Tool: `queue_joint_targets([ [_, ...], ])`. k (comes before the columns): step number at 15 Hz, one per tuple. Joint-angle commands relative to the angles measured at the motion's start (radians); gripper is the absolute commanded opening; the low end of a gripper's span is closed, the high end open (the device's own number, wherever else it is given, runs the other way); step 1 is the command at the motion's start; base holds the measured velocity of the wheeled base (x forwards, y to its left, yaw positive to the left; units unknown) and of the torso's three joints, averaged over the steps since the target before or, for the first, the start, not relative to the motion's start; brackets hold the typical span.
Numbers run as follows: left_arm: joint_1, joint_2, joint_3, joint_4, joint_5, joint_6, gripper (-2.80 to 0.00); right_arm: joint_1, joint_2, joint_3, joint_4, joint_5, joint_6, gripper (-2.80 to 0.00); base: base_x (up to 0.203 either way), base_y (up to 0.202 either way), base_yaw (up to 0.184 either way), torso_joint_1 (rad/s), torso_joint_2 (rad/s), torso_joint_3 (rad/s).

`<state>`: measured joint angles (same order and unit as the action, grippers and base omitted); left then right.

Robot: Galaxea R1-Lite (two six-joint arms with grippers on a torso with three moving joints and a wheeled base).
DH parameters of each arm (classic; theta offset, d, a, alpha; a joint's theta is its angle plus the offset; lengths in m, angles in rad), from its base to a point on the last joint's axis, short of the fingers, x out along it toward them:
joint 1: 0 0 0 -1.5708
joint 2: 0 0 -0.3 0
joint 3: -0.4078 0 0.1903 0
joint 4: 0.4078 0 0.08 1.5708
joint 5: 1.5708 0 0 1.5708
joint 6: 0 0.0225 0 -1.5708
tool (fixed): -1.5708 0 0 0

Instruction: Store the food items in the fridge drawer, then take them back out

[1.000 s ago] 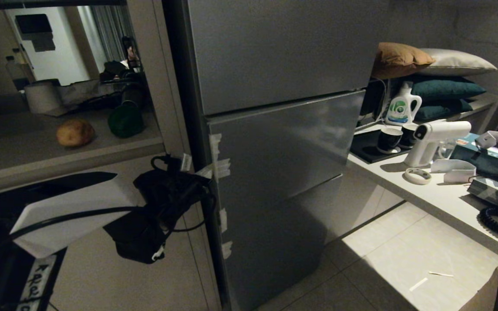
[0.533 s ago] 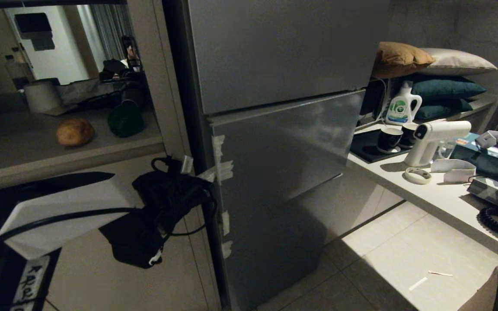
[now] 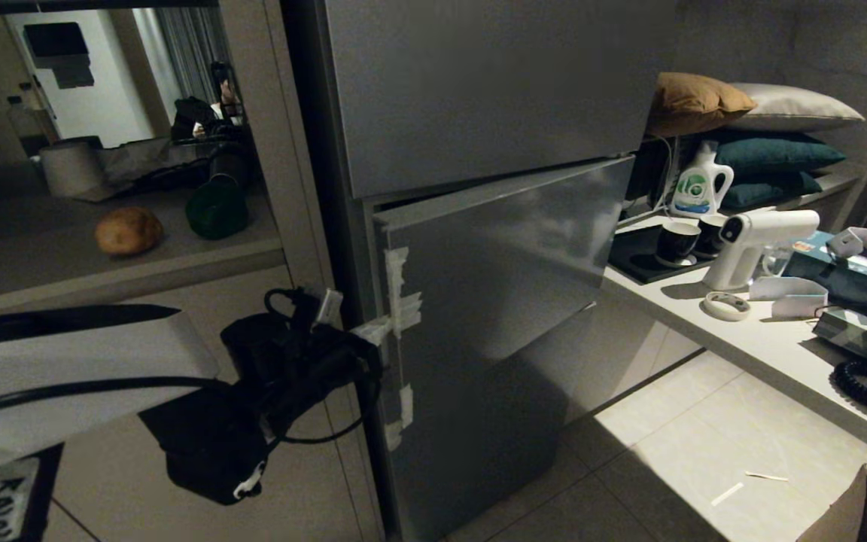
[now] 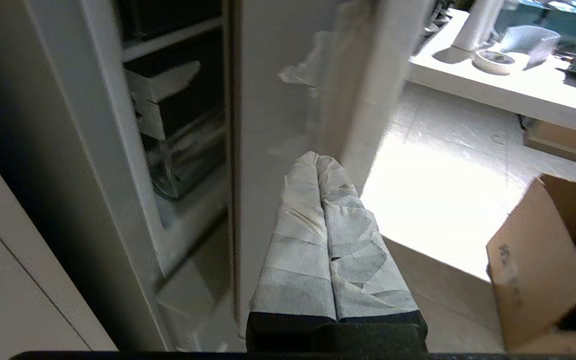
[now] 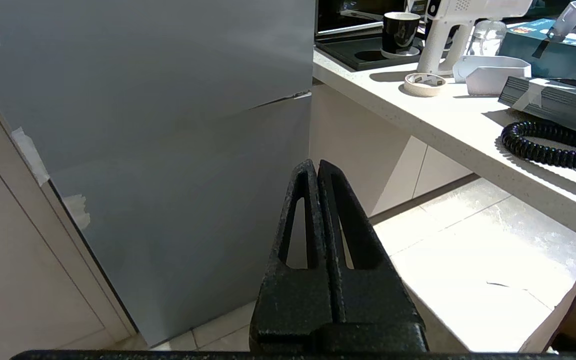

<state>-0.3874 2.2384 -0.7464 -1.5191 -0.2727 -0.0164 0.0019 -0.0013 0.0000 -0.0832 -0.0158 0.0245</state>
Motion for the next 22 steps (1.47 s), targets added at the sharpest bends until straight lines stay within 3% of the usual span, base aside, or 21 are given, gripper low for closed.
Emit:
queue_joint_targets([
  [1,-0.04,-0.049,0.04,-0.011,0.0,-0.001,-2.8,0.0,0.0,0.031,-0.001,0.0,0.0,-2.8,0.0,0.0,0.0,0.0,0.0,0.0],
  [5,-0.155,-0.095,0.083,-0.011,0.002,0.004,-2.8,0.001,0.001,0.031,-0.001,-0.001,0.0,-2.8,0.0,0.0,0.0,0.0,0.0,0.0],
  [10,-0.225,-0.114,0.124,-0.011,0.008,0.006,-2.8,0.001,0.001,0.031,-0.001,0.0,0.0,-2.8,0.0,0.0,0.0,0.0,0.0,0.0],
  [15,-0.226,-0.208,0.168,-0.011,0.127,0.002,-2.8,0.001,0.001,0.031,-0.001,0.0,0.0,-2.8,0.0,0.0,0.0,0.0,0.0,0.0],
  [19,-0.158,-0.429,0.221,-0.011,0.291,-0.003,-2.8,0.001,0.001,0.031,-0.001,0.0,-0.001,-2.8,0.0,0.0,0.0,0.0,0.0,0.0],
  [22,0.013,-0.585,0.318,-0.011,0.344,-0.014,-2.8,0.0,0.001,0.031,-0.001,0.0,-0.003,-2.8,0.0,0.0,0.0,0.0,0.0,0.0],
])
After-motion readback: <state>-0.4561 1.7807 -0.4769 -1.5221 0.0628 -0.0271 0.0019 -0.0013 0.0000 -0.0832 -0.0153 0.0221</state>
